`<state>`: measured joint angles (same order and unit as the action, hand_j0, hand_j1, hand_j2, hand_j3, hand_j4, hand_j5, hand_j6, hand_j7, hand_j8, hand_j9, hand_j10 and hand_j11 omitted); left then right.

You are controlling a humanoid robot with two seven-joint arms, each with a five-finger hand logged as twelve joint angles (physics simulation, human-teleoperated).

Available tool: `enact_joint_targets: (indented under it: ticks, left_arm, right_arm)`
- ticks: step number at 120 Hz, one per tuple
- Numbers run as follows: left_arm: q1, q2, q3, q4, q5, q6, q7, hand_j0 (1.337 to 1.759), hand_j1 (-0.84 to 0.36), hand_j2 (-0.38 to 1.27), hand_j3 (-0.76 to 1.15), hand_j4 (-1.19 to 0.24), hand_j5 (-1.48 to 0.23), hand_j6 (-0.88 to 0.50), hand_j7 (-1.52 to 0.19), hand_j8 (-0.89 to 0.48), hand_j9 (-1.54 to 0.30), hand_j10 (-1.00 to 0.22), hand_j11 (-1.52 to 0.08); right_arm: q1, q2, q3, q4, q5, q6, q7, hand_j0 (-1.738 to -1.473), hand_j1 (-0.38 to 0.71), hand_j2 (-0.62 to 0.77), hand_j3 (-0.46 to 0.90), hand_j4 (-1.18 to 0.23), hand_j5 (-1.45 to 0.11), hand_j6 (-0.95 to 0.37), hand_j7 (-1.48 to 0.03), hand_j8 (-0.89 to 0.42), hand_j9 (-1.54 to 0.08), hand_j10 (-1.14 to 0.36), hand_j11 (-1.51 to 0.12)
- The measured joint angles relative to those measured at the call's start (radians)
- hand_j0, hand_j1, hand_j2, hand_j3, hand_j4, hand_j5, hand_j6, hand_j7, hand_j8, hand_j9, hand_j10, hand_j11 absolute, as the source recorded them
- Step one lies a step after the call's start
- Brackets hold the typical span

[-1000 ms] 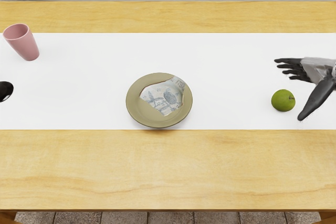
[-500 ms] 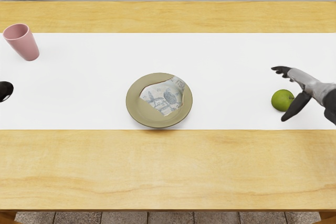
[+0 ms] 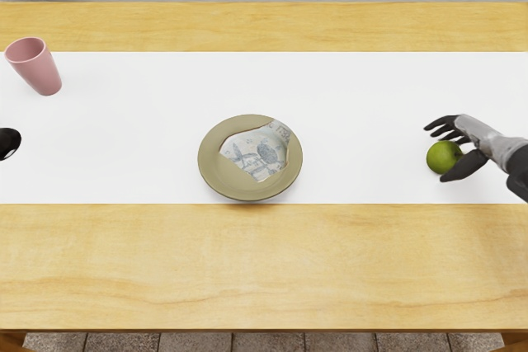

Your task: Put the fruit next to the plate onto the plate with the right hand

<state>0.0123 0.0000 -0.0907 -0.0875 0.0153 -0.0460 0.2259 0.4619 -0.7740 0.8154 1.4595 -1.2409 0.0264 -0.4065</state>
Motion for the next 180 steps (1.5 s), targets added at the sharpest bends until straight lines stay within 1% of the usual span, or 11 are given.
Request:
enact_joint_targets:
  ticks: [20,46,57,68,76,86,100,106,128,161,180]
  left_arm:
    - [0.000,0.000,0.000,0.000,0.000,0.000,0.000,1.658,0.34,0.00,0.00,-0.01,-0.02,-0.01,-0.02,-0.01,-0.02,-0.01,-0.02]
    - [0.000,0.000,0.000,0.000,0.000,0.000,0.000,1.658,0.34,0.00,0.00,-0.01,-0.02,-0.01,-0.02,-0.01,-0.02,-0.01,-0.02]
    - [0.000,0.000,0.000,0.000,0.000,0.000,0.000,1.658,0.34,0.00,0.00,-0.01,-0.02,-0.01,-0.02,-0.01,-0.02,-0.01,-0.02]
    - [0.000,0.000,0.000,0.000,0.000,0.000,0.000,1.658,0.34,0.00,0.00,-0.01,-0.02,-0.01,-0.02,-0.01,-0.02,-0.01,-0.02]
    - [0.000,0.000,0.000,0.000,0.000,0.000,0.000,1.658,0.34,0.00,0.00,-0.01,-0.02,-0.01,-0.02,-0.01,-0.02,-0.01,-0.02]
    - [0.000,0.000,0.000,0.000,0.000,0.000,0.000,1.658,0.34,0.00,0.00,-0.01,-0.02,-0.01,-0.02,-0.01,-0.02,-0.01,-0.02]
    - [0.000,0.000,0.000,0.000,0.000,0.000,0.000,1.658,0.34,0.00,0.00,-0.01,-0.02,-0.01,-0.02,-0.01,-0.02,-0.01,-0.02]
    - [0.000,0.000,0.000,0.000,0.000,0.000,0.000,1.658,0.34,0.00,0.00,-0.01,-0.02,-0.01,-0.02,-0.01,-0.02,-0.01,-0.02]
    - [0.000,0.000,0.000,0.000,0.000,0.000,0.000,1.658,0.34,0.00,0.00,-0.01,-0.02,-0.01,-0.02,-0.01,-0.02,-0.01,-0.02]
    - [0.000,0.000,0.000,0.000,0.000,0.000,0.000,1.658,0.34,0.00,0.00,-0.01,-0.02,-0.01,-0.02,-0.01,-0.02,-0.01,-0.02]
    - [0.000,0.000,0.000,0.000,0.000,0.000,0.000,1.658,0.34,0.00,0.00,-0.01,-0.02,-0.01,-0.02,-0.01,-0.02,-0.01,-0.02]
  right_arm:
    - [-0.001,0.001,0.000,-0.009,0.000,-0.003,0.000,-1.658,0.11,-0.07,0.00,-0.39,-0.51,-0.39,-0.50,-0.39,-0.51,-0.39,-0.51]
    - [-0.002,0.009,-0.002,-0.022,-0.001,-0.004,-0.001,-1.658,0.17,-0.08,0.00,-0.45,-0.57,-0.45,-0.57,-0.36,-0.58,-0.45,-0.58]
    - [-0.002,0.015,-0.002,-0.022,-0.005,-0.004,-0.006,-1.657,0.18,-0.06,0.00,-0.49,-0.58,-0.45,-0.60,-0.37,-0.60,-0.46,-0.60]
    - [-0.001,0.019,-0.002,-0.021,-0.007,-0.003,-0.011,-1.655,0.19,-0.07,0.00,-0.54,-0.58,-0.43,-0.63,-0.34,-0.63,-0.44,-0.64]
    - [0.000,0.019,-0.001,-0.019,-0.004,-0.001,-0.016,-1.654,0.19,-0.04,0.00,-0.56,-0.60,-0.42,-0.66,-0.34,-0.64,-0.42,-0.66]
    - [0.002,0.019,0.002,-0.015,0.003,0.006,-0.020,-1.654,0.20,0.01,0.00,-0.56,-0.65,-0.43,-0.69,-0.35,-0.68,-0.44,-0.70]
    - [0.010,0.015,0.010,-0.012,0.027,0.025,-0.022,-1.654,0.18,0.02,0.00,-0.56,-0.71,-0.44,-0.72,-0.35,-0.73,-0.44,-0.74]
    - [0.019,0.013,0.012,-0.011,0.038,0.035,-0.022,-1.654,0.17,0.01,0.00,-0.56,-0.73,-0.44,-0.73,-0.35,-0.74,-0.44,-0.75]
    - [0.043,0.014,0.026,0.013,0.078,0.066,-0.024,-1.654,0.16,0.04,0.00,-0.57,-0.78,-0.46,-0.75,-0.36,-0.77,-0.44,-0.79]
    - [0.088,0.061,0.029,0.034,0.122,0.108,-0.031,-1.655,0.17,0.12,0.00,-0.58,-0.81,-0.47,-0.78,-0.36,-0.80,-0.44,-0.81]
    - [0.112,0.099,0.029,0.036,0.133,0.131,-0.039,-1.657,0.20,0.23,0.00,-0.58,-0.81,-0.51,-0.79,-0.38,-0.79,-0.44,-0.80]
